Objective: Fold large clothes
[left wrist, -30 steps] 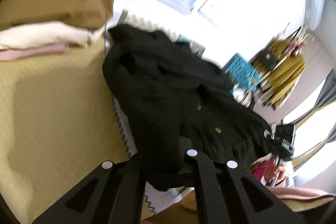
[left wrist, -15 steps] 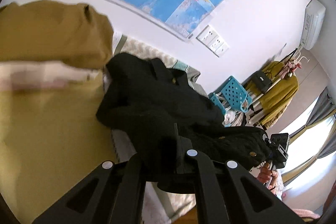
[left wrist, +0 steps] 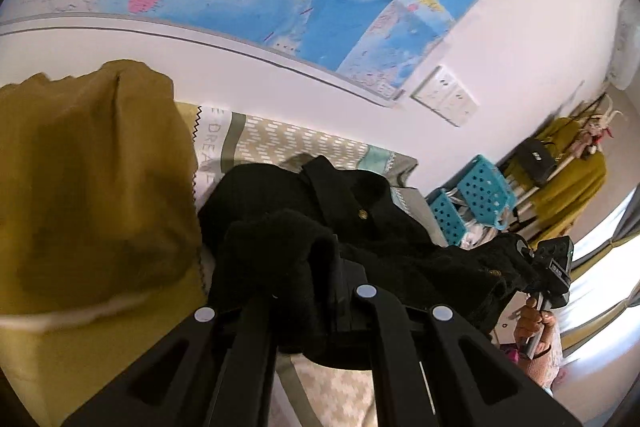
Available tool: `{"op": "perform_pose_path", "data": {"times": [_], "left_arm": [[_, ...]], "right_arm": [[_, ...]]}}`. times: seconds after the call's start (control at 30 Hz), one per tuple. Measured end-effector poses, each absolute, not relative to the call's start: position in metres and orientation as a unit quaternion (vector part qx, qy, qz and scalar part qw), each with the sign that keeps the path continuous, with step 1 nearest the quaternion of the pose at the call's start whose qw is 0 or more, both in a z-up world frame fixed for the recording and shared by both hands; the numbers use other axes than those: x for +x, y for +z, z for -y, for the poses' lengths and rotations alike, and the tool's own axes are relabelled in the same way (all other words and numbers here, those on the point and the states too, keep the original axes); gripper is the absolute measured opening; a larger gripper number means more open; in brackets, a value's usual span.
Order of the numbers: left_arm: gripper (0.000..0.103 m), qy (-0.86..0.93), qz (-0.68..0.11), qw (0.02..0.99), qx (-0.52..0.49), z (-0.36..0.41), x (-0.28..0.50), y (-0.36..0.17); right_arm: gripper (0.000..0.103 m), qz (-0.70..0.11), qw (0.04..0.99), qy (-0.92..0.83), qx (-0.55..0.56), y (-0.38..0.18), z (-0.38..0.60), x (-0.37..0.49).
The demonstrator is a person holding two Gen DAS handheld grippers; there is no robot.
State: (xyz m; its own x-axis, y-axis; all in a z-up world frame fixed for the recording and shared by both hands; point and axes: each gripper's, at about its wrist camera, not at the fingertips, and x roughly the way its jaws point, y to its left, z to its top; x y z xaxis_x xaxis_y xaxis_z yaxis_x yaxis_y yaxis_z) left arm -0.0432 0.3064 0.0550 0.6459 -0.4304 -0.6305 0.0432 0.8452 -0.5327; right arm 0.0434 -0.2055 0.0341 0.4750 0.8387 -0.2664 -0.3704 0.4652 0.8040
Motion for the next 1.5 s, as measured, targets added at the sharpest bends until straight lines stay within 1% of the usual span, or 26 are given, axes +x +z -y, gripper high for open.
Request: {"op": "perform_pose_path", "data": {"times": [0.17, 0.33, 0.4, 0.43, 0.5, 0.53, 0.57, 0.6, 0.67, 0.7, 0.73, 0.77, 0.83, 0.93, 1.03, 1.07, 1.1, 1.13, 1.2, 1.23, 1.27, 1.3, 1.33, 1.4, 1.47, 1.5], "left_arm": [[0.002, -0.112, -0.432, 0.862, -0.239, -0.308, 0.005, 0.040], [0.003, -0.082, -0.468, 0.845, -0.244, -0.311, 0.053, 0.018], [0.003, -0.067, -0.484, 0.837, -0.245, -0.311, 0.071, 0.005], [0.003, -0.061, -0.489, 0.836, -0.243, -0.311, 0.077, 0.001], [0.005, -0.053, -0.502, 0.829, -0.242, -0.309, 0.089, -0.011], [0.005, -0.046, -0.506, 0.828, -0.236, -0.308, 0.095, -0.016], [0.005, -0.040, -0.509, 0.827, -0.234, -0.307, 0.099, -0.020], [0.006, -0.041, -0.511, 0.826, -0.236, -0.306, 0.102, -0.022], [0.012, -0.046, -0.511, 0.826, -0.234, -0.304, 0.103, -0.026], [0.018, -0.046, -0.508, 0.828, -0.231, -0.304, 0.101, -0.026], [0.026, -0.055, -0.502, 0.832, -0.231, -0.303, 0.098, -0.024], [0.031, -0.064, -0.496, 0.835, -0.232, -0.301, 0.095, -0.021], [0.053, -0.073, -0.476, 0.846, -0.227, -0.299, 0.088, -0.013], [0.063, -0.086, -0.436, 0.875, -0.192, -0.287, 0.070, 0.009], [0.070, -0.115, -0.420, 0.891, -0.129, -0.258, 0.052, 0.021], [0.071, -0.129, -0.419, 0.893, -0.102, -0.244, 0.046, 0.021], [0.074, -0.143, -0.424, 0.891, -0.078, -0.231, 0.042, 0.018], [0.075, -0.156, -0.430, 0.887, -0.058, -0.218, 0.039, 0.013], [0.075, -0.178, -0.447, 0.876, -0.024, -0.192, 0.037, -0.002], [0.075, -0.179, -0.454, 0.873, -0.010, -0.184, 0.037, -0.009], [0.072, -0.173, -0.462, 0.870, 0.007, -0.175, 0.040, -0.017], [0.058, -0.165, -0.469, 0.868, 0.017, -0.170, 0.044, -0.024], [0.038, -0.158, -0.474, 0.866, 0.020, -0.168, 0.049, -0.030], [0.031, -0.158, -0.474, 0.866, 0.010, -0.167, 0.061, -0.038], [0.031, -0.137, -0.472, 0.871, 0.002, -0.169, 0.071, -0.044], [0.031, -0.133, -0.474, 0.870, -0.002, -0.171, 0.072, -0.046]], "right_arm": [[0.014, -0.380, 0.772, 0.353, 0.369, 0.008, 0.202, 0.093], [0.019, -0.426, 0.763, 0.307, 0.378, -0.026, 0.193, 0.139], [0.023, -0.438, 0.756, 0.301, 0.381, -0.035, 0.189, 0.150], [0.027, -0.446, 0.755, 0.295, 0.379, -0.039, 0.186, 0.156], [0.053, -0.451, 0.753, 0.288, 0.382, -0.043, 0.184, 0.161], [0.058, -0.448, 0.760, 0.283, 0.378, -0.042, 0.183, 0.163], [0.068, -0.441, 0.766, 0.278, 0.376, -0.040, 0.184, 0.162], [0.071, -0.432, 0.772, 0.276, 0.375, -0.036, 0.185, 0.162], [0.075, -0.414, 0.786, 0.286, 0.359, -0.025, 0.184, 0.154], [0.075, -0.408, 0.793, 0.290, 0.348, -0.020, 0.182, 0.149], [0.075, -0.401, 0.803, 0.307, 0.317, -0.011, 0.175, 0.139], [0.075, -0.398, 0.810, 0.314, 0.294, -0.006, 0.169, 0.133], [0.075, -0.399, 0.830, 0.327, 0.213, 0.001, 0.146, 0.115], [0.075, -0.415, 0.848, 0.314, 0.098, -0.005, 0.107, 0.102], [0.072, -0.437, 0.846, 0.304, 0.023, -0.026, 0.073, 0.105], [0.068, -0.439, 0.850, 0.292, -0.002, -0.034, 0.066, 0.107], [0.057, -0.439, 0.852, 0.285, -0.018, -0.039, 0.061, 0.109], [0.050, -0.440, 0.852, 0.282, -0.029, -0.044, 0.057, 0.111], [0.022, -0.443, 0.850, 0.280, -0.038, -0.051, 0.053, 0.117], [0.016, -0.440, 0.852, 0.282, -0.038, -0.052, 0.051, 0.118], [0.011, -0.436, 0.854, 0.282, -0.034, -0.051, 0.052, 0.119], [0.007, -0.426, 0.858, 0.284, -0.023, -0.046, 0.054, 0.119], [0.007, -0.420, 0.863, 0.282, -0.015, -0.042, 0.056, 0.121], [0.006, -0.395, 0.875, 0.282, 0.000, -0.029, 0.059, 0.121], [0.006, -0.402, 0.872, 0.280, 0.015, -0.030, 0.060, 0.128], [0.008, -0.415, 0.866, 0.278, 0.017, -0.036, 0.058, 0.133]]}}
